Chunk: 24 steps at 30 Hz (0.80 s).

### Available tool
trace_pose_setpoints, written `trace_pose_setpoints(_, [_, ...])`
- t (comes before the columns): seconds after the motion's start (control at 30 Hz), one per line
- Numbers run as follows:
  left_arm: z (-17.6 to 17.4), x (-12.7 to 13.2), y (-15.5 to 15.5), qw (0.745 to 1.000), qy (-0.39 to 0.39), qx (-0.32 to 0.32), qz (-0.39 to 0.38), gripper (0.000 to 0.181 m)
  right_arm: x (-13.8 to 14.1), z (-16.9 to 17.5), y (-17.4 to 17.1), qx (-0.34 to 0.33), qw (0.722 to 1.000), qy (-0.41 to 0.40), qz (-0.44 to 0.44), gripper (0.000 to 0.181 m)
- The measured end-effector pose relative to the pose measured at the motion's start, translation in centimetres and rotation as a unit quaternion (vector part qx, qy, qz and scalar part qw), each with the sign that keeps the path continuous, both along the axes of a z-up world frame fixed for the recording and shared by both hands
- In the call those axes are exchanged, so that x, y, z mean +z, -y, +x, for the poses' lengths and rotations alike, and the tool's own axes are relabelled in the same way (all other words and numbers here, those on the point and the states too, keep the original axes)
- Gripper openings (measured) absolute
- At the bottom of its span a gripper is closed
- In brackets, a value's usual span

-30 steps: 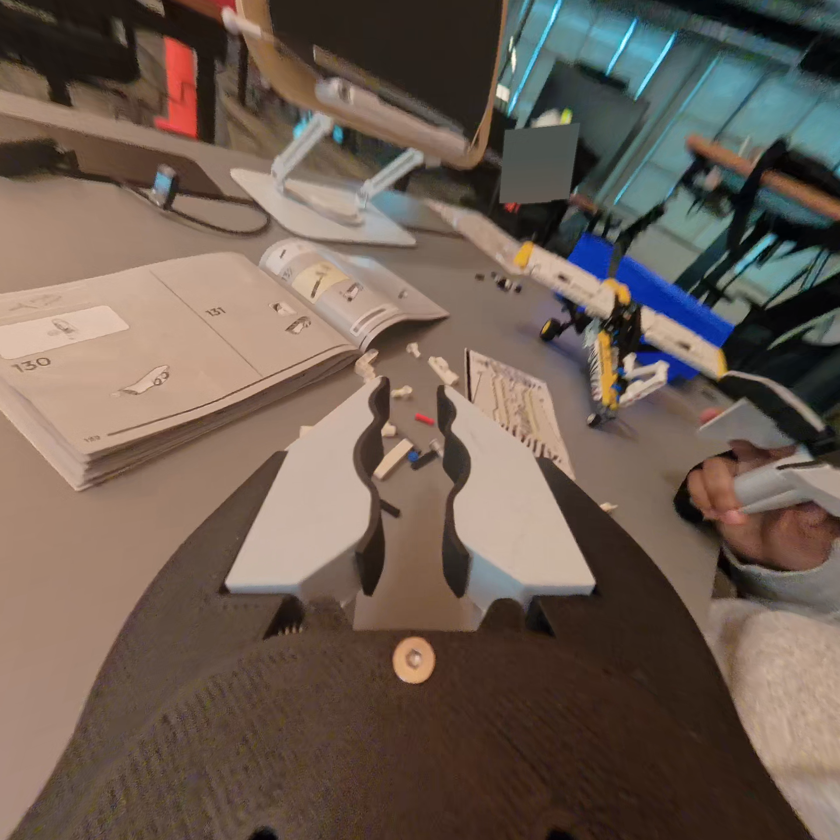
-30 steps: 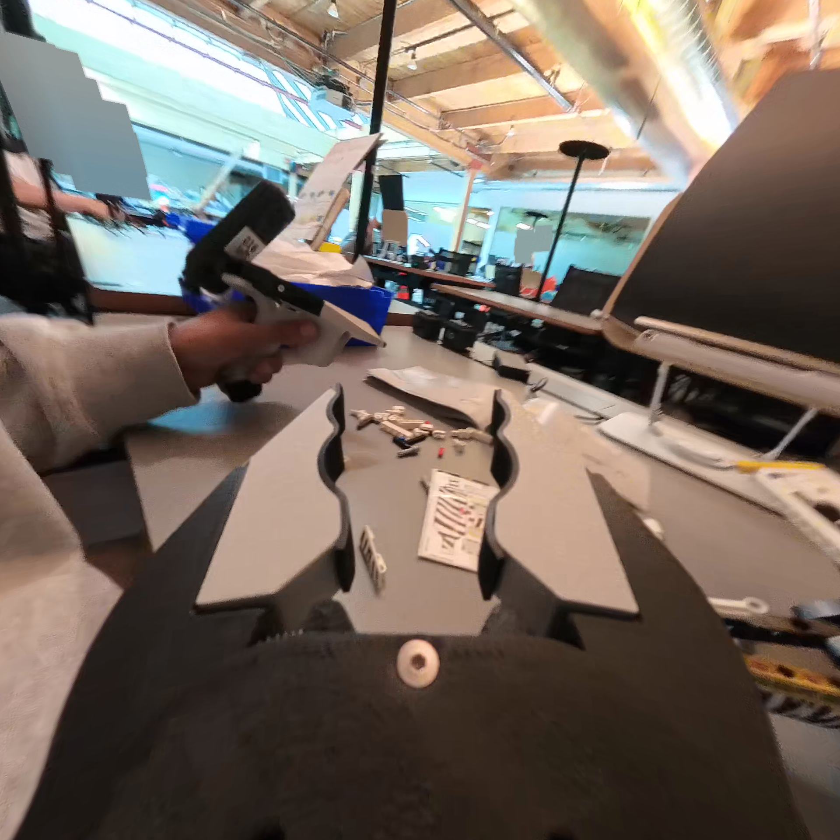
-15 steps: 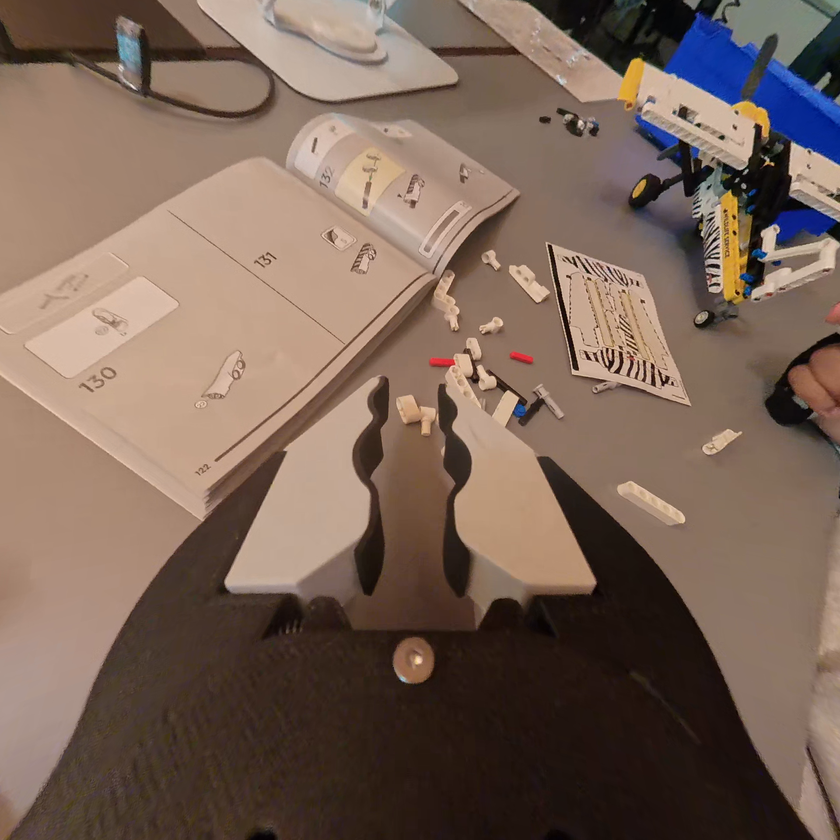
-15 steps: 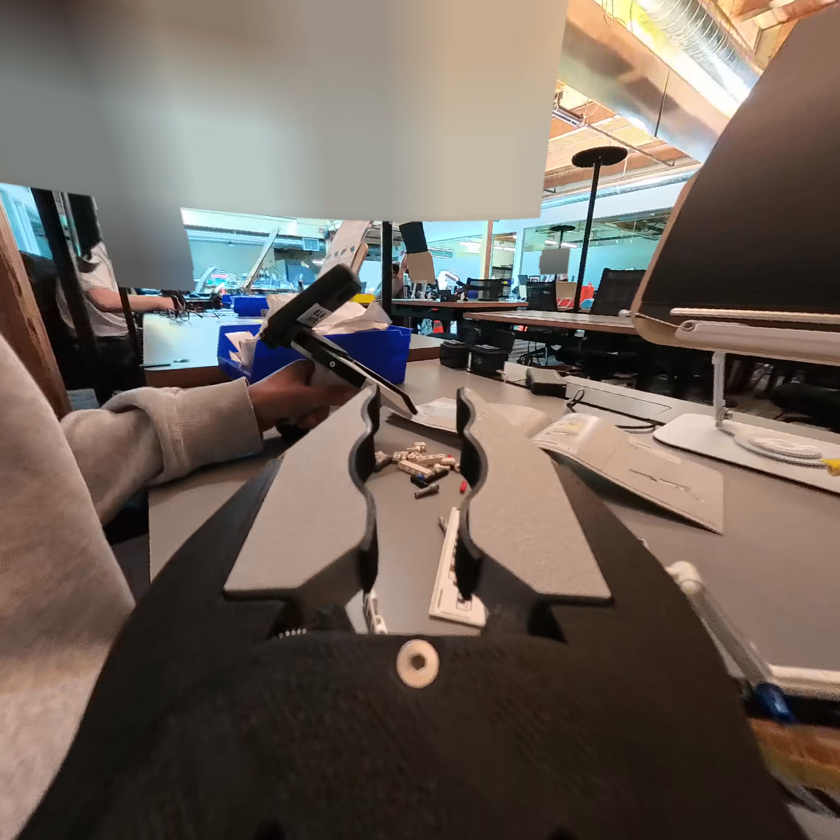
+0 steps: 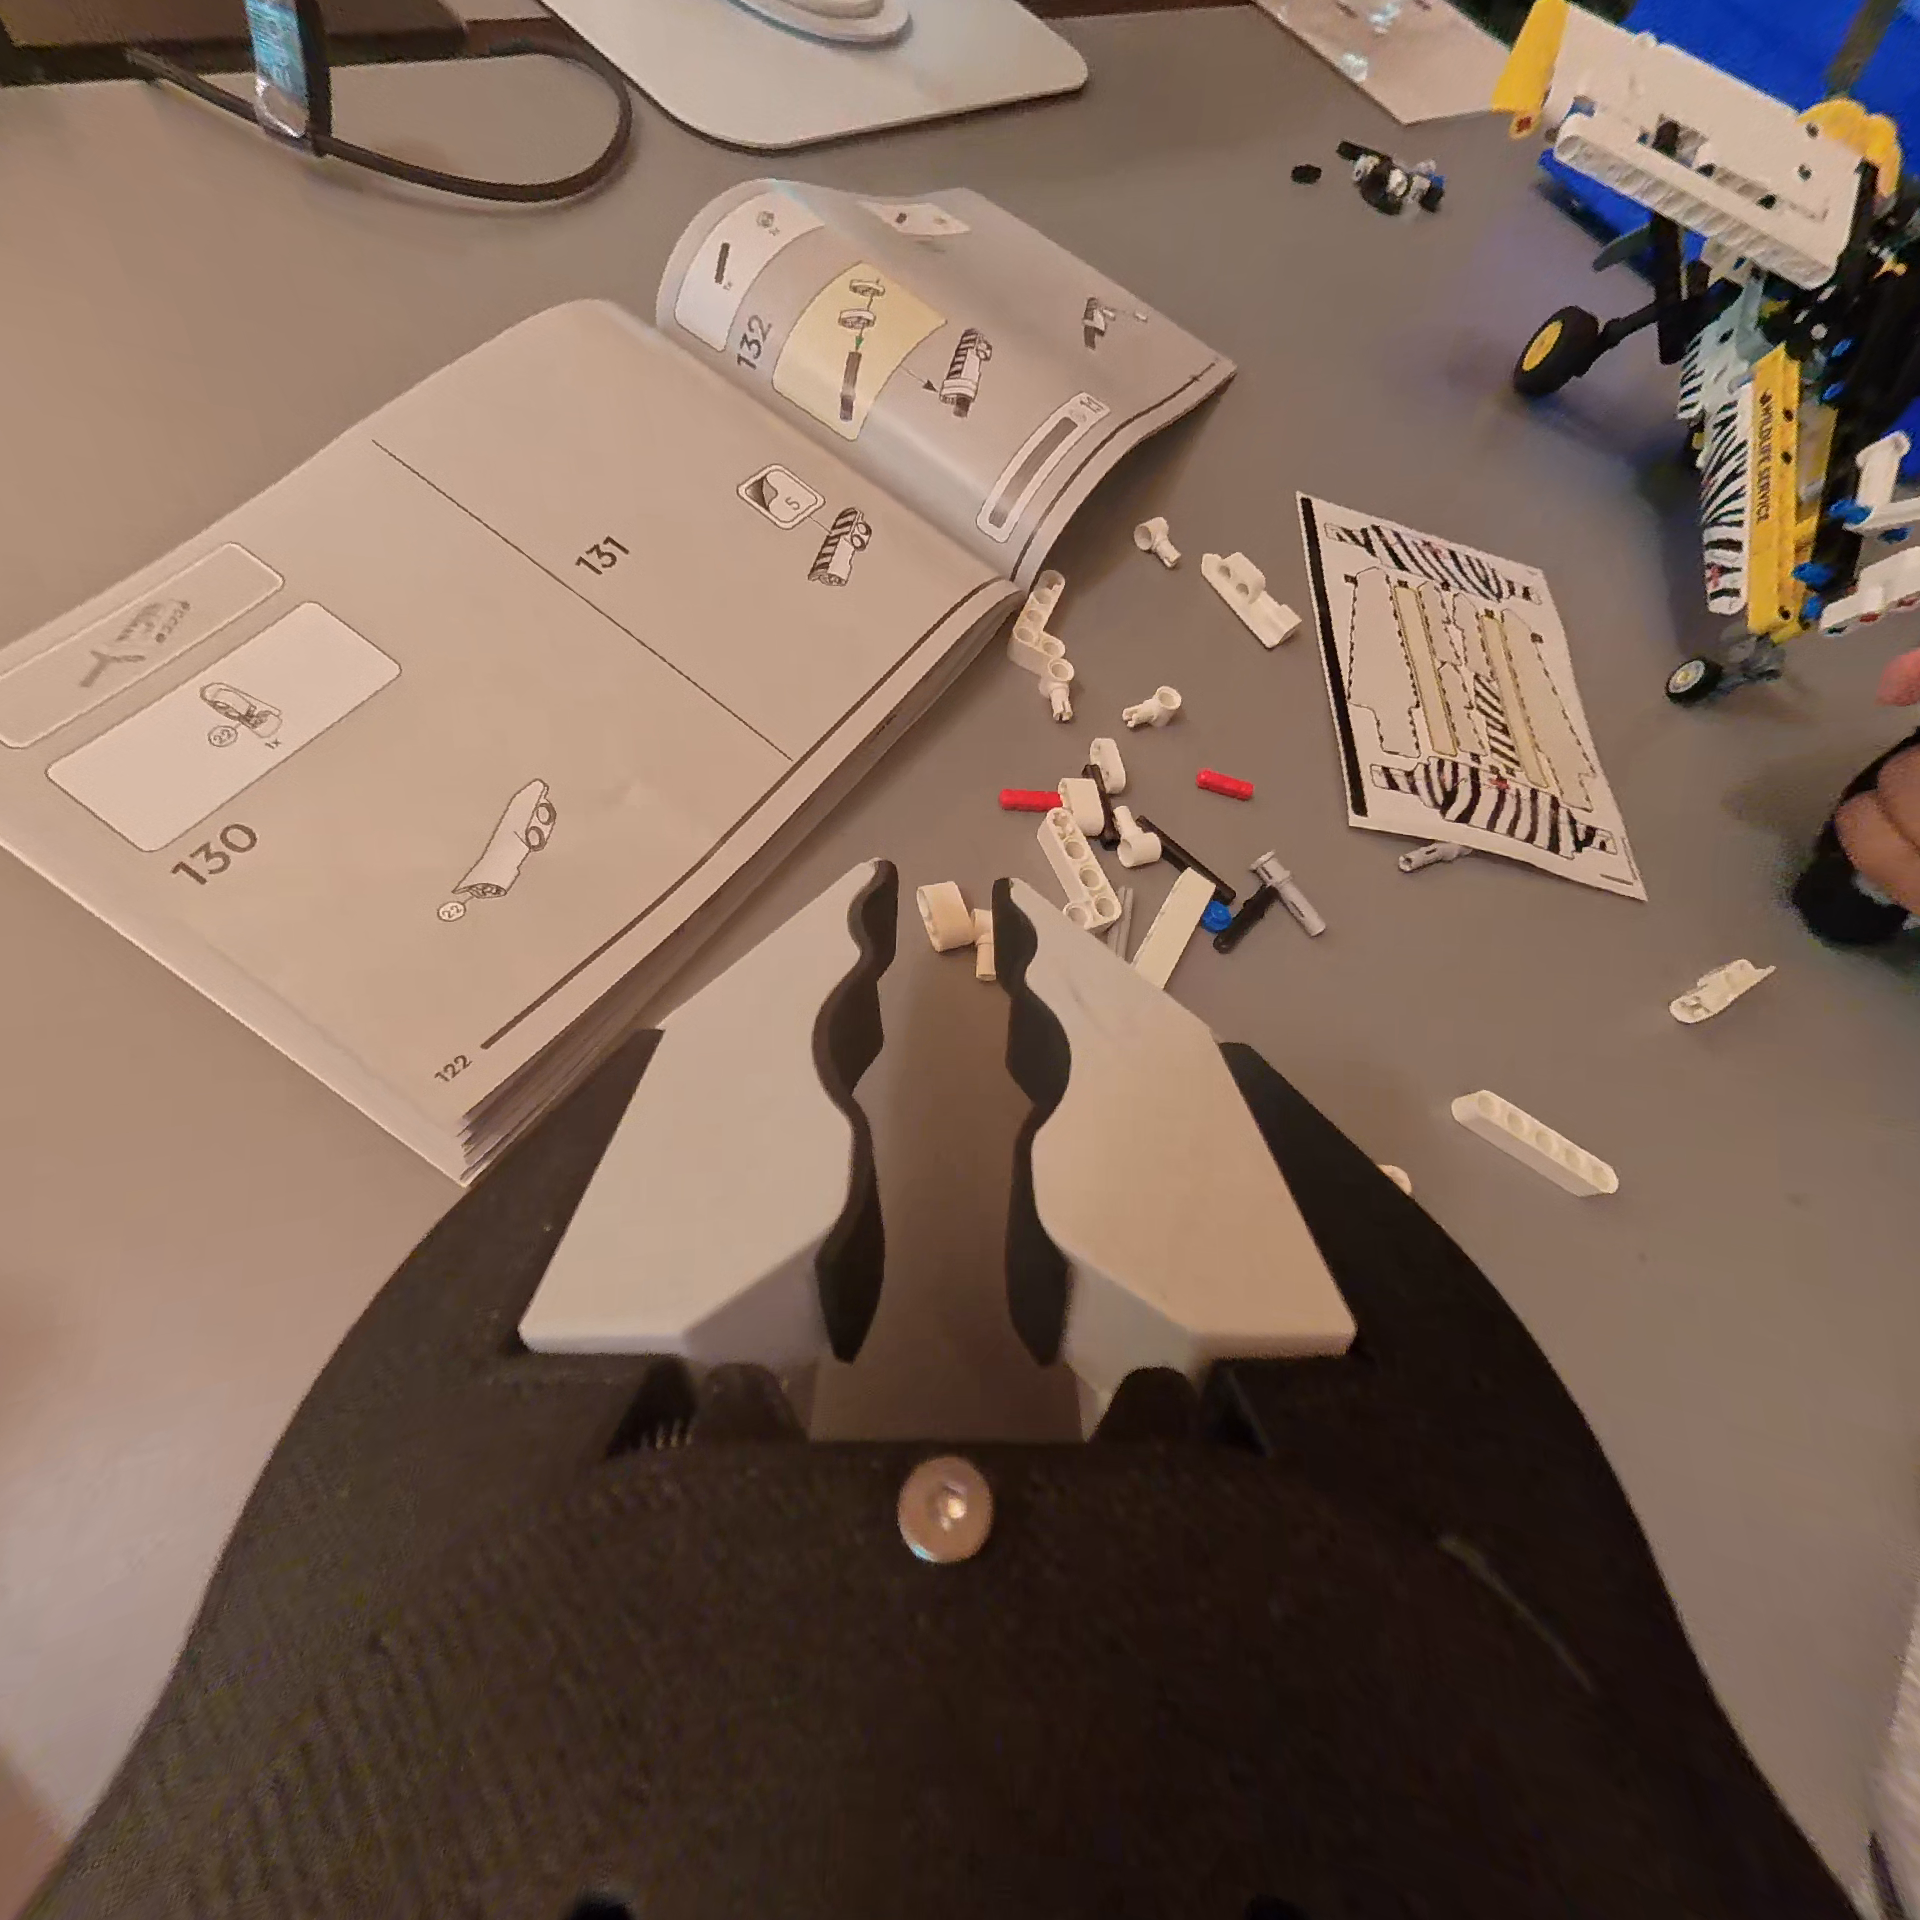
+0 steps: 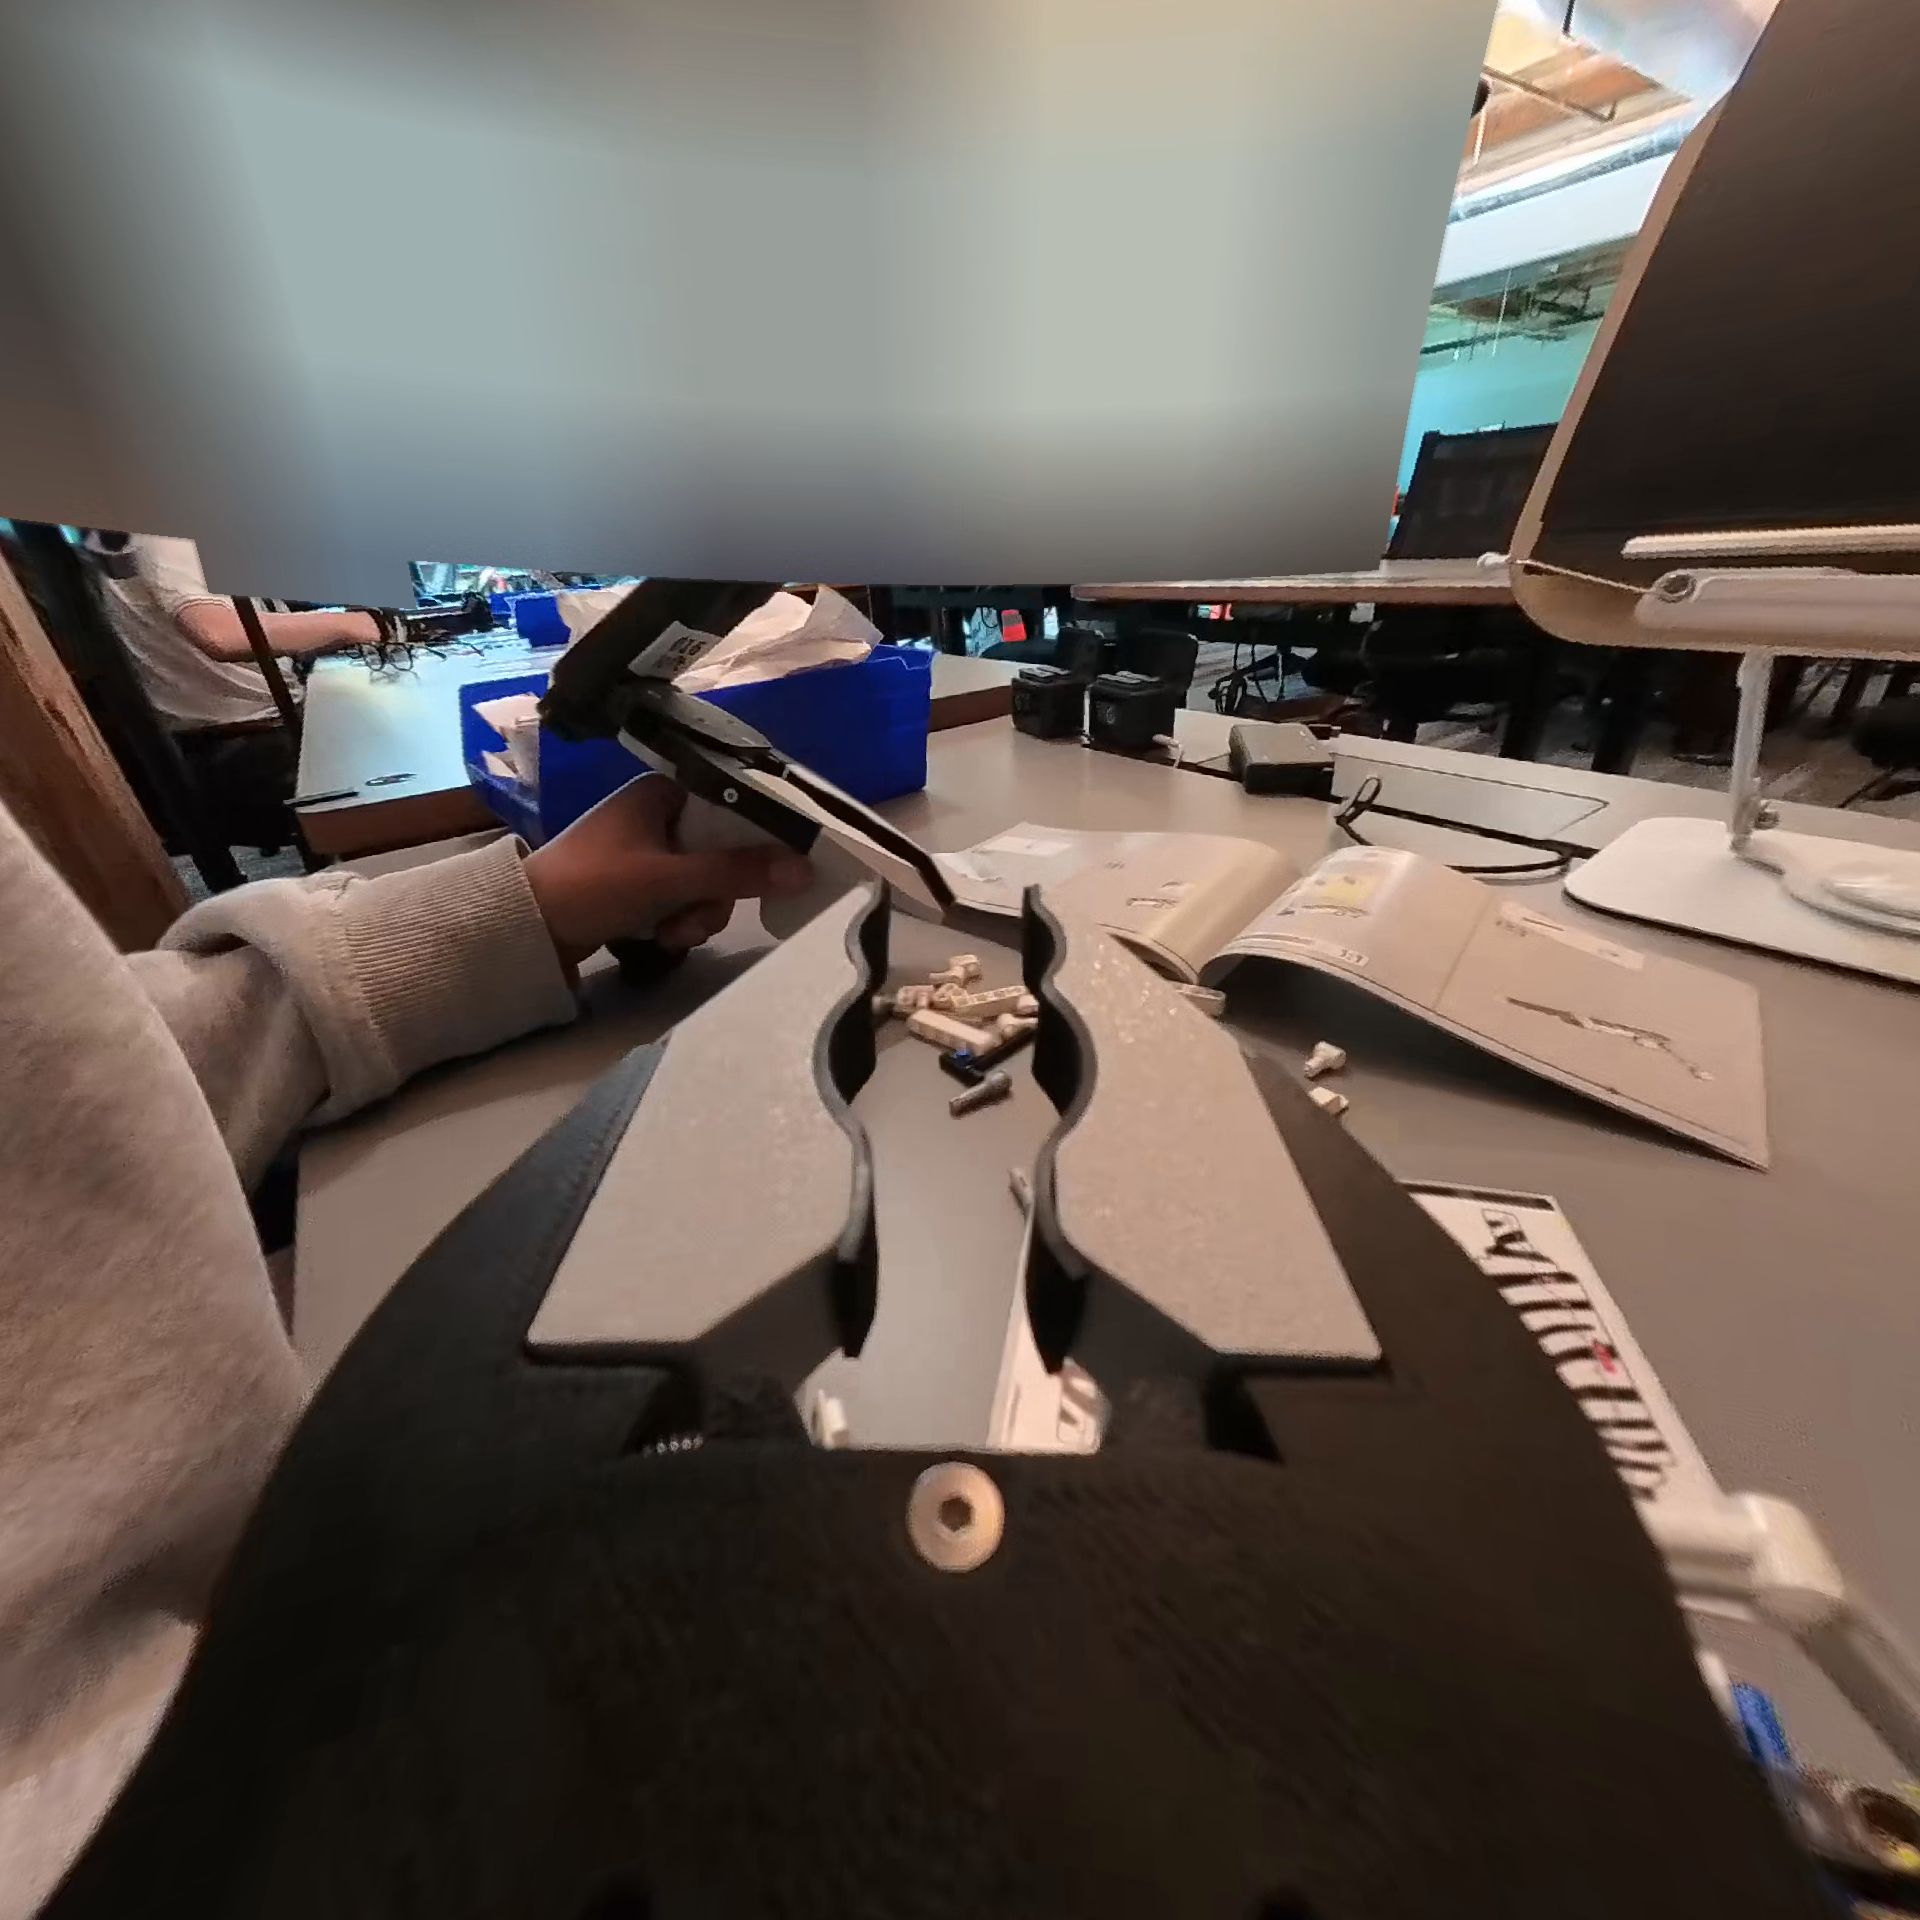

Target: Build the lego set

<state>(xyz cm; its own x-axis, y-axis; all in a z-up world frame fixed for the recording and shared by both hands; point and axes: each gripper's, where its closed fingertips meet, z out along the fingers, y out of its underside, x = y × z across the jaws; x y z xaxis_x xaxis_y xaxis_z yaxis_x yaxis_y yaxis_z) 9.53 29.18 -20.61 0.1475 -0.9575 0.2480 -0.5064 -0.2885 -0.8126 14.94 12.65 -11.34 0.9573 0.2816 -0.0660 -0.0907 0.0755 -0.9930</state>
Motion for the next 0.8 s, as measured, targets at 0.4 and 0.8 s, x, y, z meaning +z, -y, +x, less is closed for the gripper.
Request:
trace_pose_setpoints(0.4, [-0.3,0.6,-0.7,0.997,0.034,0.014,-0.062,0.02,-0.3,0.2,-1.7,0.03,0.998,-0.052,-0.024,0.023])
trace_pose_setpoints(0.8, [-0.1,-0.1,-0.4,0.998,0.01,0.005,-0.063,0.02,-0.4,0.4,-1.9,0.034,0.997,-0.065,-0.032,0.024])
